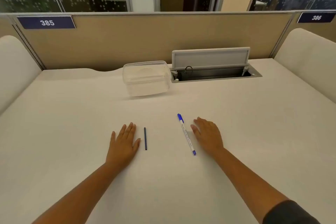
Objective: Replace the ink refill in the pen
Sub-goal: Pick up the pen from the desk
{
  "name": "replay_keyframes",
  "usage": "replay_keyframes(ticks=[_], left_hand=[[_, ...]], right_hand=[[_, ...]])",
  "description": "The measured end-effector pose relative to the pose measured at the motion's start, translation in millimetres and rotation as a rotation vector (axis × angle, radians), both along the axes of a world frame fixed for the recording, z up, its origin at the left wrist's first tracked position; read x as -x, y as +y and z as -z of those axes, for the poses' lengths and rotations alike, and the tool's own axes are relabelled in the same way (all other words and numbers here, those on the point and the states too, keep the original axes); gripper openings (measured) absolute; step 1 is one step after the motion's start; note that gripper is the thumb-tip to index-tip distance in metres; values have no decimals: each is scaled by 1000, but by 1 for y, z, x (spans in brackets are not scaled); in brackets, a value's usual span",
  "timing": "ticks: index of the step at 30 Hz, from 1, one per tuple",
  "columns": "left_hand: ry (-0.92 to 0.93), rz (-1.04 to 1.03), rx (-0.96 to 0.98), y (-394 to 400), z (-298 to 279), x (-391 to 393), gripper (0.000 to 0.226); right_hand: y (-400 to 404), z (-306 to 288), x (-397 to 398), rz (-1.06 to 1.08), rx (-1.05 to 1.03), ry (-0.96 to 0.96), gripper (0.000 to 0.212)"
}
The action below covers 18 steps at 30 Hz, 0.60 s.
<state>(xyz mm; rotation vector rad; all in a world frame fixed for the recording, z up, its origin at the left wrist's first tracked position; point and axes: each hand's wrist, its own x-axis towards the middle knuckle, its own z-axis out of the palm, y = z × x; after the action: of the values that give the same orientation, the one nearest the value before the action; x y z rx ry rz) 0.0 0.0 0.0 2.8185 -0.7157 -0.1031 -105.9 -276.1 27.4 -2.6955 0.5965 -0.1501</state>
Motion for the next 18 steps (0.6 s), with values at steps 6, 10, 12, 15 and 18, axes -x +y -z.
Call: replay_keyframes(ticks=[6, 10, 12, 15, 18], left_hand=[[-16, 0, 21, 0, 1, 0, 58], [-19, -5, 55, 1, 0, -2, 57], [-24, -19, 128, 1, -1, 1, 56], [-36, -57, 243, 3, -5, 3, 54], [-107, -70, 308, 4, -9, 5, 50]], right_hand=[[29, -9, -18, 127, 225, 101, 56], [25, -10, -21, 89, 217, 218, 55], [27, -10, -20, 73, 123, 223, 47], [26, -12, -19, 75, 3, 216, 35], [23, -18, -20, 108, -308, 184, 35]])
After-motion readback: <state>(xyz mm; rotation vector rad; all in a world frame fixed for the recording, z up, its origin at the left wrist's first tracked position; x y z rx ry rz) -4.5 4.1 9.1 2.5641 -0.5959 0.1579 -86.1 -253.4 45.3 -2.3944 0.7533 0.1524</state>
